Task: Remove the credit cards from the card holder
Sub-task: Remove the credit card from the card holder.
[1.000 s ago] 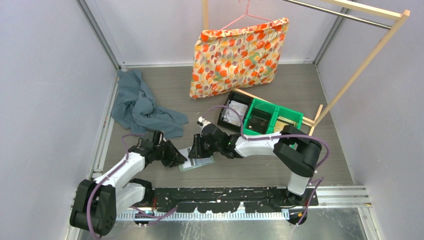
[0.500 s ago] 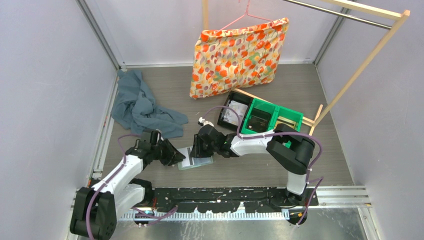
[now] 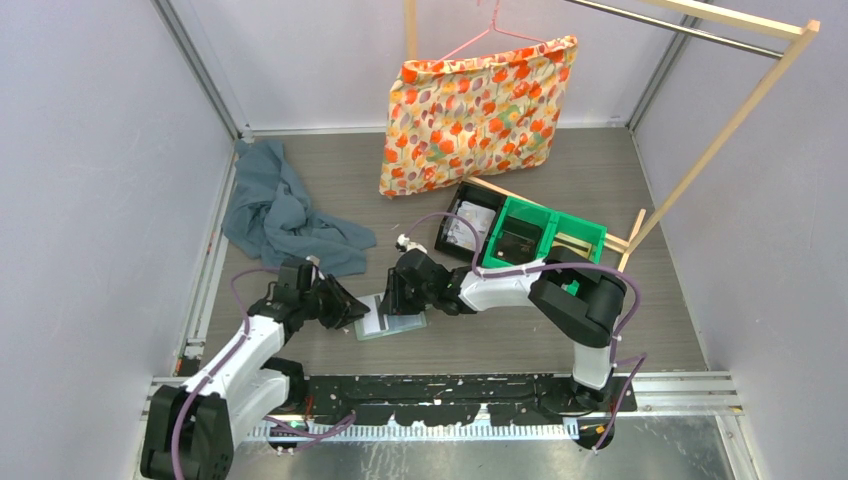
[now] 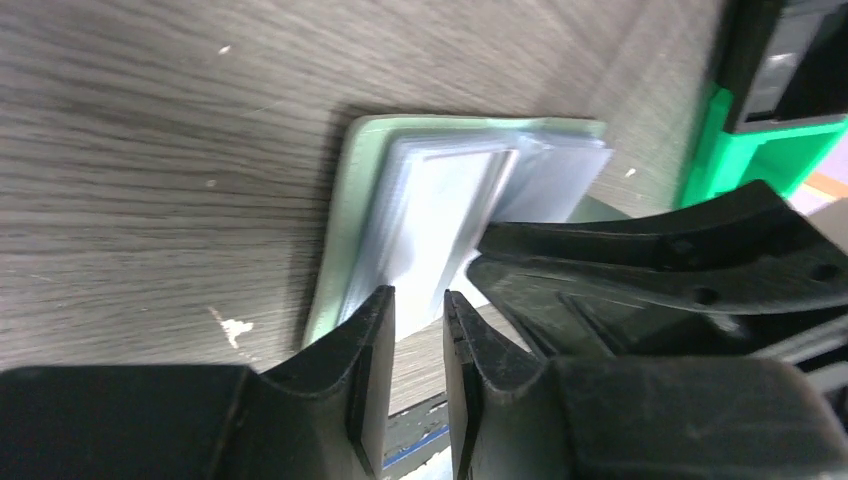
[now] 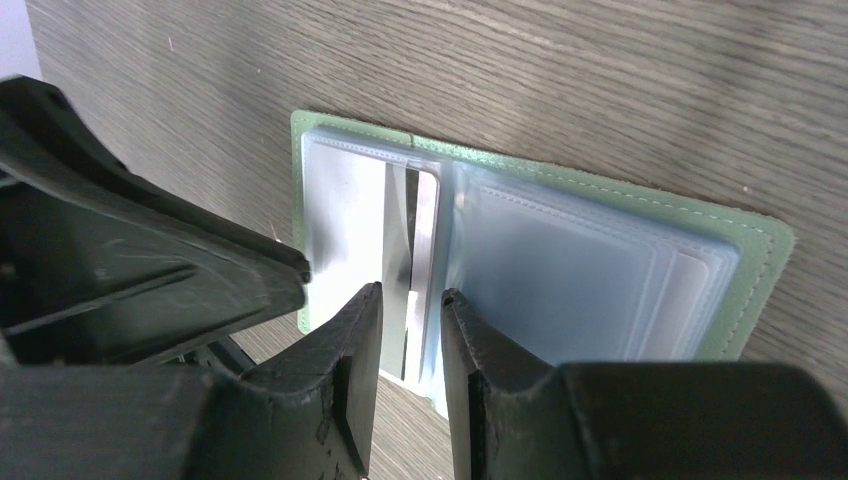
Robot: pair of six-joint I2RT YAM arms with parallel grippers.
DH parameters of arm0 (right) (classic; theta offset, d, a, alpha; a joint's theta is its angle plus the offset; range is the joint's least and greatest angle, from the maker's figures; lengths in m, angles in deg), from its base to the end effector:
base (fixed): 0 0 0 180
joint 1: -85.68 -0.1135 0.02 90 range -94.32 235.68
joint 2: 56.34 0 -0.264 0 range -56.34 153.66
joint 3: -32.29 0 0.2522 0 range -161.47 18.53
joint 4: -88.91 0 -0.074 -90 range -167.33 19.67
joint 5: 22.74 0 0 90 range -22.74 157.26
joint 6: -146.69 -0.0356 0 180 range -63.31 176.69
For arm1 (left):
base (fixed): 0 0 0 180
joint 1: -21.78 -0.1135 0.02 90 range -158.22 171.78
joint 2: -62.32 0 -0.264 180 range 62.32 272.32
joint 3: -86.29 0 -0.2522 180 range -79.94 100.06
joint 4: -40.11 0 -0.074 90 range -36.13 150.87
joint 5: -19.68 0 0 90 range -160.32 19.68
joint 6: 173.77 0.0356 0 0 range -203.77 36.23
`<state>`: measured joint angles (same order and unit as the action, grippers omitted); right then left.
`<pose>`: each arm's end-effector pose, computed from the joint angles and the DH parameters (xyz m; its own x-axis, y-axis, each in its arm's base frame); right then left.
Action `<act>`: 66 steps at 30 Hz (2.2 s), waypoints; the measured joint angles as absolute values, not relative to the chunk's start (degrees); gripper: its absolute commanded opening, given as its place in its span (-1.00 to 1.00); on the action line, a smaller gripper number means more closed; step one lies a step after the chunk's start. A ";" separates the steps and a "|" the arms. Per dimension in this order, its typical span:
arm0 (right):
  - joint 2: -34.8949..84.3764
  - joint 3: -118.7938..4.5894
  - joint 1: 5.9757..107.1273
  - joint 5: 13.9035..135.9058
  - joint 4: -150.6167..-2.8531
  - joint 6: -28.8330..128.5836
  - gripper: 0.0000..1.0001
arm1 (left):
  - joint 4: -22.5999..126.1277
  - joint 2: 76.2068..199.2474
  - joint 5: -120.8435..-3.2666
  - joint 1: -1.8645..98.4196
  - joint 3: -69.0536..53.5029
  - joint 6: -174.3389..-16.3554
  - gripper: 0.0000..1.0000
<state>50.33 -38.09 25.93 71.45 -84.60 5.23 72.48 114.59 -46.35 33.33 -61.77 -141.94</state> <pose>0.1889 0.3290 0.1428 -0.9082 -0.0088 -0.4185 -0.2860 0.7431 0.6050 0.1534 -0.0461 0.1499 -0.7714 -0.6347 -0.0450 -0.4385 0.5815 -0.6853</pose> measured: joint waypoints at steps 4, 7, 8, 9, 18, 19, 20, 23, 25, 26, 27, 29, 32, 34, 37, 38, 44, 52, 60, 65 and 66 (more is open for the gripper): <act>50.33 -37.80 26.52 71.67 -85.52 4.27 -0.37 | 71.71 117.08 -45.91 33.26 -62.51 -142.18 -0.50; 50.33 -36.62 27.22 72.15 -87.33 3.04 -0.40 | 70.82 117.89 -45.67 33.24 -62.51 -142.20 -0.50; 50.33 -36.12 27.48 72.52 -88.07 2.50 -0.41 | 70.58 118.11 -45.61 33.24 -62.49 -142.22 -0.50; 50.33 -35.27 27.90 73.13 -89.47 1.71 -0.42 | 70.31 118.39 -45.43 33.24 -62.49 -142.22 -0.50; 50.44 -27.16 31.03 77.59 -103.61 -5.11 -0.54 | 68.00 121.85 -43.88 33.22 -61.81 -142.29 -0.51; 50.64 -26.50 31.20 78.07 -105.19 -5.68 -0.54 | 67.76 122.26 -43.71 33.22 -61.70 -142.29 -0.51; 50.92 -25.94 31.40 78.57 -106.78 -6.25 -0.55 | 67.52 122.70 -43.53 33.22 -61.57 -142.29 -0.52; 52.32 -24.60 31.88 80.35 -111.63 -7.86 -0.55 | 66.73 124.01 -42.96 33.22 -61.22 -142.29 -0.52; 53.20 -24.19 32.12 81.20 -114.06 -8.50 -0.60 | 66.42 124.56 -42.63 33.22 -61.07 -142.31 -0.52; 53.61 -23.95 32.25 81.66 -115.42 -8.91 -0.62 | 66.38 124.80 -42.55 33.22 -60.94 -142.29 -0.52; 53.76 -23.86 32.31 81.83 -115.94 -9.07 -0.65 | 66.36 125.00 -42.48 33.22 -60.85 -142.29 -0.52; 53.96 -23.60 32.47 82.01 -117.01 -9.46 -0.76 | 66.36 125.43 -42.35 33.22 -60.61 -142.27 -0.52; 53.96 -23.07 32.71 82.42 -118.80 -9.88 -0.88 | 66.36 125.87 -42.18 33.20 -60.44 -142.27 -0.53; 53.96 -22.85 32.90 82.79 -120.01 -10.14 -0.88 | 66.32 125.98 -42.11 33.15 -60.42 -142.27 -0.53; 53.96 -22.42 32.99 83.08 -121.38 -10.60 -0.89 | 66.27 126.31 -41.98 33.09 -60.31 -142.27 -0.53; 53.96 -22.07 33.04 83.14 -122.08 -10.82 -0.89 | 66.23 126.39 -41.98 33.05 -60.26 -142.29 -0.54; 54.00 -19.95 33.98 83.82 -125.73 -12.50 -0.99 | 65.86 126.94 -42.31 33.00 -60.24 -142.35 -0.54; 54.94 -19.79 35.02 85.90 -127.07 -13.74 -0.99 | 65.42 127.25 -42.20 32.89 -60.24 -142.42 -0.55; 54.97 -17.76 37.80 88.65 -127.04 -14.25 -0.99 | 64.79 127.84 -41.94 32.48 -60.24 -143.08 -0.55; 54.97 -17.24 38.85 90.44 -127.07 -14.42 -0.99 | 64.24 128.56 -41.21 32.11 -60.22 -143.38 -0.51; 54.97 -17.24 38.87 90.51 -127.07 -14.42 -0.99 | 64.09 128.56 -40.95 32.11 -60.22 -143.36 -0.48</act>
